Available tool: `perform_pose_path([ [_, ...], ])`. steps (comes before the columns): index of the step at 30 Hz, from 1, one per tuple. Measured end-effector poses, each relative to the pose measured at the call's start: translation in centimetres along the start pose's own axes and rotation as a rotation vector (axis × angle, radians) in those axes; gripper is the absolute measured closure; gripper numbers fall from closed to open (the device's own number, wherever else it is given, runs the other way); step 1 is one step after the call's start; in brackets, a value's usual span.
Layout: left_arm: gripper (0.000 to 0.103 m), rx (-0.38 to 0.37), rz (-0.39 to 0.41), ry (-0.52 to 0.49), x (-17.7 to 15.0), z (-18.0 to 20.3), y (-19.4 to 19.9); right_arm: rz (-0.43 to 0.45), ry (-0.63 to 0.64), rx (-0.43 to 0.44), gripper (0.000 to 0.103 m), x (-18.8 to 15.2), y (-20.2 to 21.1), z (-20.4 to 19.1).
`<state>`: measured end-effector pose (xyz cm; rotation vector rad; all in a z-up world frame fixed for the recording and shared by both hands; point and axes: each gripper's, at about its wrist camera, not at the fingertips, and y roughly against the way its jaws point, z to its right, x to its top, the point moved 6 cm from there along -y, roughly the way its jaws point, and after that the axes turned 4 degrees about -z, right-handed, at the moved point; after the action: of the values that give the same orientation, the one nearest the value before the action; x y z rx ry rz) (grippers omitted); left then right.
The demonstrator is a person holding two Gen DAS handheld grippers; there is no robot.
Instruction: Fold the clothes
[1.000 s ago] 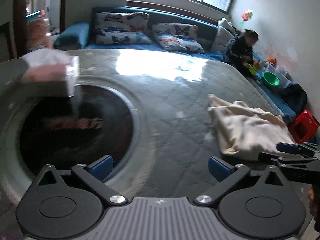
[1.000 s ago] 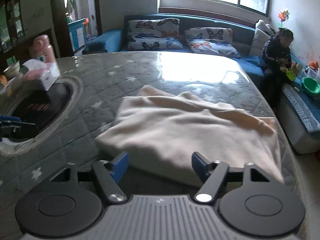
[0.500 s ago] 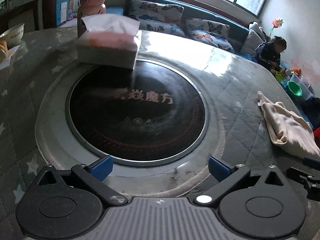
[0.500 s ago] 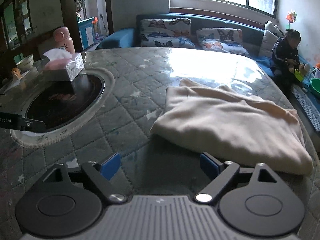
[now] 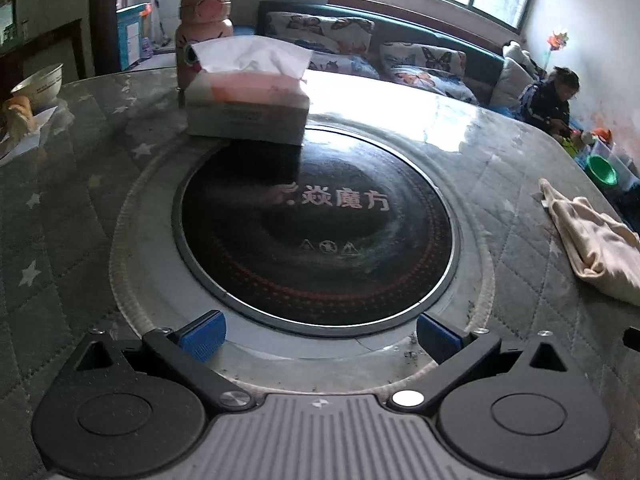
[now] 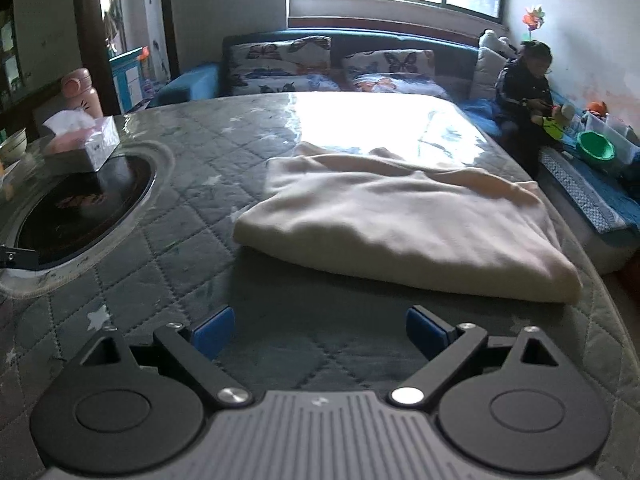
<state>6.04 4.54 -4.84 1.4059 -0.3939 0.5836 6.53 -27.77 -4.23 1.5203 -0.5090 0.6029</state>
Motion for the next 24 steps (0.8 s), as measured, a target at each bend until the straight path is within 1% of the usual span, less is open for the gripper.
perform_pose_path([
  [5,0.000,0.008,0.019,-0.032,-0.1,0.5,0.3,0.008,-0.005,-0.014,0.004,0.3,0.3,0.4],
  [9,0.000,0.007,0.035,-0.055,0.0,0.6,0.4,0.023,-0.012,-0.025,0.002,0.5,0.7,1.0],
  [17,0.000,0.028,0.023,-0.026,-0.3,-0.6,0.0,0.008,-0.055,-0.052,0.001,-0.3,0.1,2.6],
  [20,0.000,0.039,0.020,-0.041,-0.4,-0.2,-0.1,0.012,-0.049,-0.049,0.001,-0.3,0.0,2.7],
  [24,0.000,0.019,0.031,-0.055,-0.5,0.9,0.2,0.013,-0.057,-0.054,0.000,-0.2,-0.2,2.9],
])
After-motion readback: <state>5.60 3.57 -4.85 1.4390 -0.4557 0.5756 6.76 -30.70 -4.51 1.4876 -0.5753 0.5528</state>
